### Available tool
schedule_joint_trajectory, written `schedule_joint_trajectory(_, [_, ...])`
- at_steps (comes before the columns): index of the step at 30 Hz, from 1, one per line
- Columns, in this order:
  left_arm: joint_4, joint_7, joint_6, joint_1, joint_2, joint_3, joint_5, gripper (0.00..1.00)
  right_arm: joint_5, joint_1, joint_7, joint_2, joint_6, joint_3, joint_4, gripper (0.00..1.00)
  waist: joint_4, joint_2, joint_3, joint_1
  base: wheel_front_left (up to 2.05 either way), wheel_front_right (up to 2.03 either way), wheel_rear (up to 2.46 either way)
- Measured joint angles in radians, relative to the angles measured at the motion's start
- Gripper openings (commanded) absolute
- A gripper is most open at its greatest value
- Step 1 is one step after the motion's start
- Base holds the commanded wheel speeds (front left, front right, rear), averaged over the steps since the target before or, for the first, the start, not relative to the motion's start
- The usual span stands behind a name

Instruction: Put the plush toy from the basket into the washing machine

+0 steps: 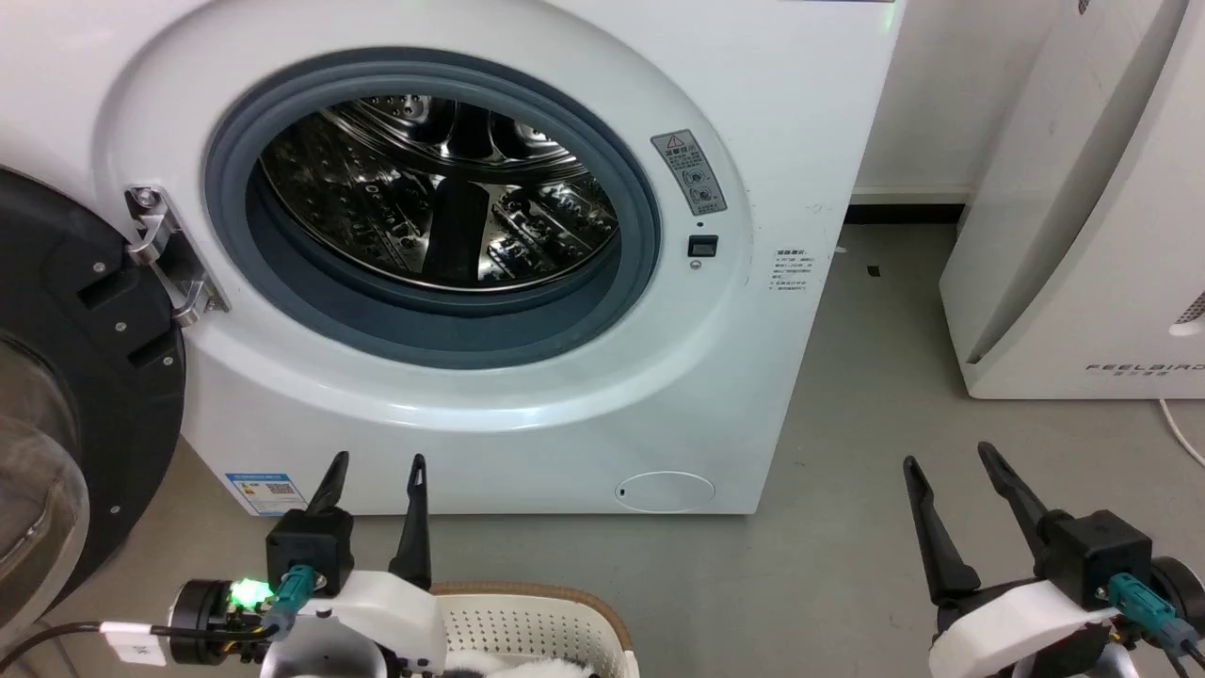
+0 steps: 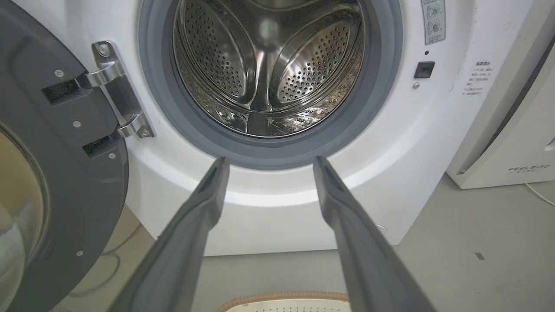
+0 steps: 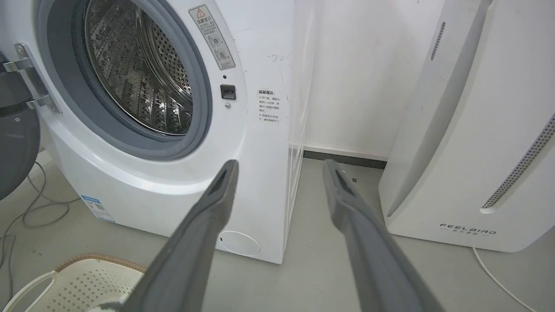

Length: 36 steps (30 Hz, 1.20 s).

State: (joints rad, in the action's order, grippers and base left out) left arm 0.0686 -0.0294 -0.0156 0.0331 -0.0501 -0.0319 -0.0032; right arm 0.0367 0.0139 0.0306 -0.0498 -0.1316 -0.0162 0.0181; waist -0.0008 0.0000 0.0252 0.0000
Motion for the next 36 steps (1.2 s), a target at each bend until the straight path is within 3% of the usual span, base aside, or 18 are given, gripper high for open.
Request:
schedule_joint_trajectory(24, [0.346, -0.031, 0.020, 0.162, -0.025, -0.085, 0.009, 1.00, 0.046, -0.070, 0.051, 0.000, 0.000, -0.011, 0.056, 1.00, -0.033, 0.0000, 0.137, 0.0000, 0.00, 0.00, 0.00])
schedule_joint_trajectory(36, [0.475, 0.043, 0.036, 0.243, -0.061, -0.121, 0.009, 1.00, 0.069, -0.132, 0.076, 0.000, 0.000, -0.017, 0.096, 1.00, -0.055, 0.0000, 0.265, 0.0001, 0.00, 0.00, 0.00])
